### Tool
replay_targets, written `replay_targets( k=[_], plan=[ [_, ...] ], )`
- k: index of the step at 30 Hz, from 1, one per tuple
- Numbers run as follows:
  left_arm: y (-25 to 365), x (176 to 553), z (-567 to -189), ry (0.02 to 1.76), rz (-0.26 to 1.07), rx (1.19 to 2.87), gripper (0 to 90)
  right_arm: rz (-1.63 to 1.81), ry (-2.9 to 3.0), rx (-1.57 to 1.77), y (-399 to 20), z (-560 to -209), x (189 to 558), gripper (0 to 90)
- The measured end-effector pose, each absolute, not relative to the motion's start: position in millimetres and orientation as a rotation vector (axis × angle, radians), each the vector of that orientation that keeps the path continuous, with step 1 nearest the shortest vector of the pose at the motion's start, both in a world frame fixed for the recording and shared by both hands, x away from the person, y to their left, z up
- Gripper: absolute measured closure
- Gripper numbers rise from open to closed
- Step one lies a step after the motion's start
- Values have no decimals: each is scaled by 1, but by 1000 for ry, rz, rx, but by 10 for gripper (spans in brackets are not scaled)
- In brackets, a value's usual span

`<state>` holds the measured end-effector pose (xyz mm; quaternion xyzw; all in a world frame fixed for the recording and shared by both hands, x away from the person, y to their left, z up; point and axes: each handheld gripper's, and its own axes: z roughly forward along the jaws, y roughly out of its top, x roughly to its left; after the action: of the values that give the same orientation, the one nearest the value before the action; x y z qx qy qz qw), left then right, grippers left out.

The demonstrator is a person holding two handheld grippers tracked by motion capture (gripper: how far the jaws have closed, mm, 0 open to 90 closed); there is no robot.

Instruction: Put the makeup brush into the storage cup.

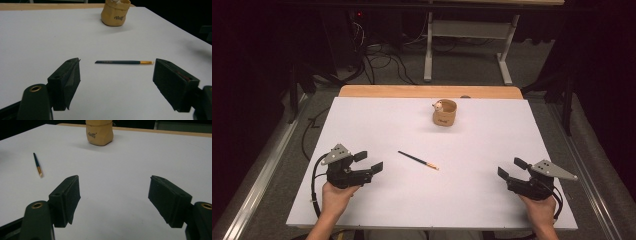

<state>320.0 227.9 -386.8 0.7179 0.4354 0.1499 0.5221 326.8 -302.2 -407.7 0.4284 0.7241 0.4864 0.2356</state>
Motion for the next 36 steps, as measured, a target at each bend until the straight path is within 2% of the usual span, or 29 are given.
replay_targets(
  k=[36],
  plan=[
    [186, 348, -363, 931, 344, 1752, 226, 1348, 1970, 1185, -305, -408, 326, 272]
  ],
)
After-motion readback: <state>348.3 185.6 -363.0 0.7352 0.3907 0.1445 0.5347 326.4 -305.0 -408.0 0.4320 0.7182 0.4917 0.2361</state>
